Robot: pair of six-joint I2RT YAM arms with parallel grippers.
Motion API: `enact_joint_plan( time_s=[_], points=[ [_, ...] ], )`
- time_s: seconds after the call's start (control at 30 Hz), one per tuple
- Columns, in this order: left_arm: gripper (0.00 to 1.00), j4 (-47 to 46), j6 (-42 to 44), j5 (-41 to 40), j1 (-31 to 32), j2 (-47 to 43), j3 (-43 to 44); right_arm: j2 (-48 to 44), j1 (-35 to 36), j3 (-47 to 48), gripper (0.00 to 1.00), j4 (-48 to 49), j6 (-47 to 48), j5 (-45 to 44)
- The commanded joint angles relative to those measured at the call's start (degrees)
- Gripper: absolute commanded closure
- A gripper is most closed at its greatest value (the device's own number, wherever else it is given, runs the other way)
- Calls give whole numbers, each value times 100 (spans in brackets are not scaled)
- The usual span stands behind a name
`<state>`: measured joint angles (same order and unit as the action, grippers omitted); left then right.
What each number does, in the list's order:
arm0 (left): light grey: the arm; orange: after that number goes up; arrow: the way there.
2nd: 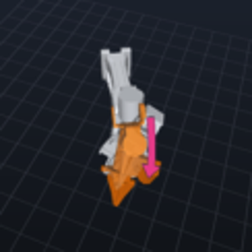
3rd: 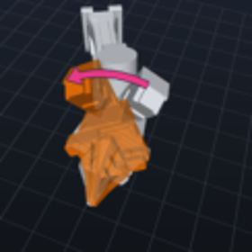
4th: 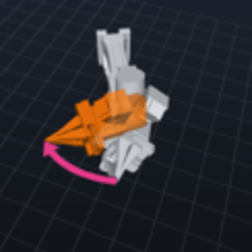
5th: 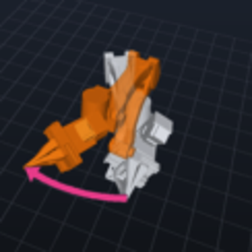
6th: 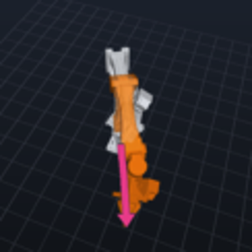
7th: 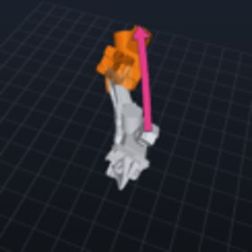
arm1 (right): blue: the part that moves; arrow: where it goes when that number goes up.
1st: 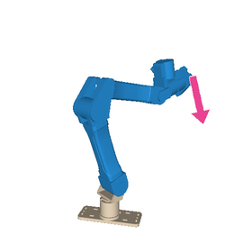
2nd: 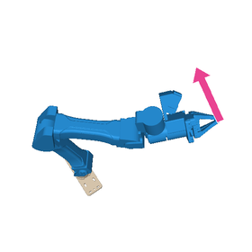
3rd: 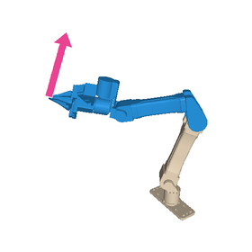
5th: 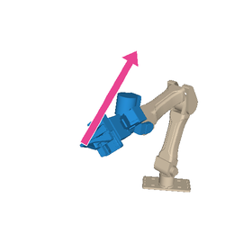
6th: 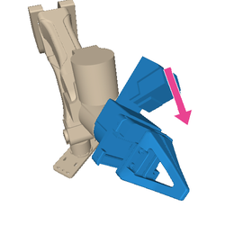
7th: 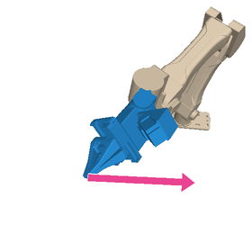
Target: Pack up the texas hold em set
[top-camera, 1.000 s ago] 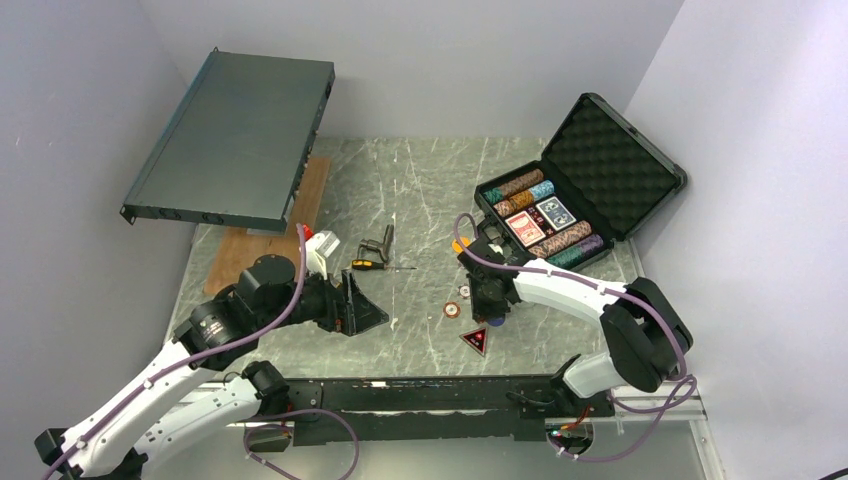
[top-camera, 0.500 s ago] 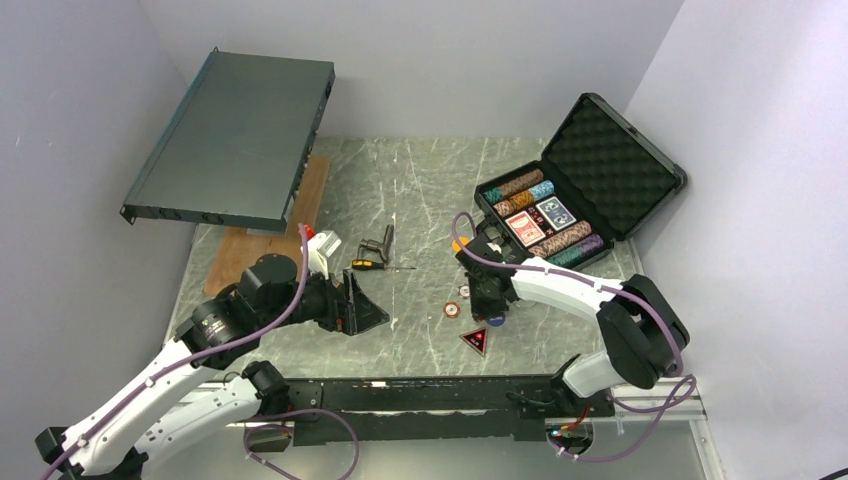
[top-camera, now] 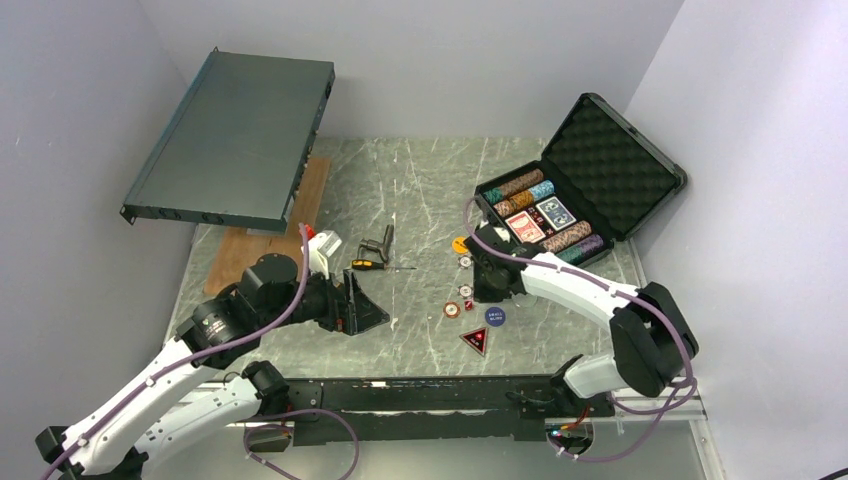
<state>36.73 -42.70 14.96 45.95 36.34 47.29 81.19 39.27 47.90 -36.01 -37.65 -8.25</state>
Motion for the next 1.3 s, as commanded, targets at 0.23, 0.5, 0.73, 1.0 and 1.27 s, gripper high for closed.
enact_joint_plan(
  time_s=[0.23,0.5,0.73,1.0,1.27],
  points=[
    [1,-152,84,23,9,137,223,58,-180,440,37,187,65,311],
    [1,-128,115,60,6,192,254,411,-70,513,49,191,23,225],
    [1,-130,88,67,5,178,250,620,-9,430,52,355,62,298],
    [1,-95,100,51,9,175,280,858,44,527,62,367,83,206],
    [1,-52,93,20,10,119,272,952,97,563,72,377,39,115]
  ],
)
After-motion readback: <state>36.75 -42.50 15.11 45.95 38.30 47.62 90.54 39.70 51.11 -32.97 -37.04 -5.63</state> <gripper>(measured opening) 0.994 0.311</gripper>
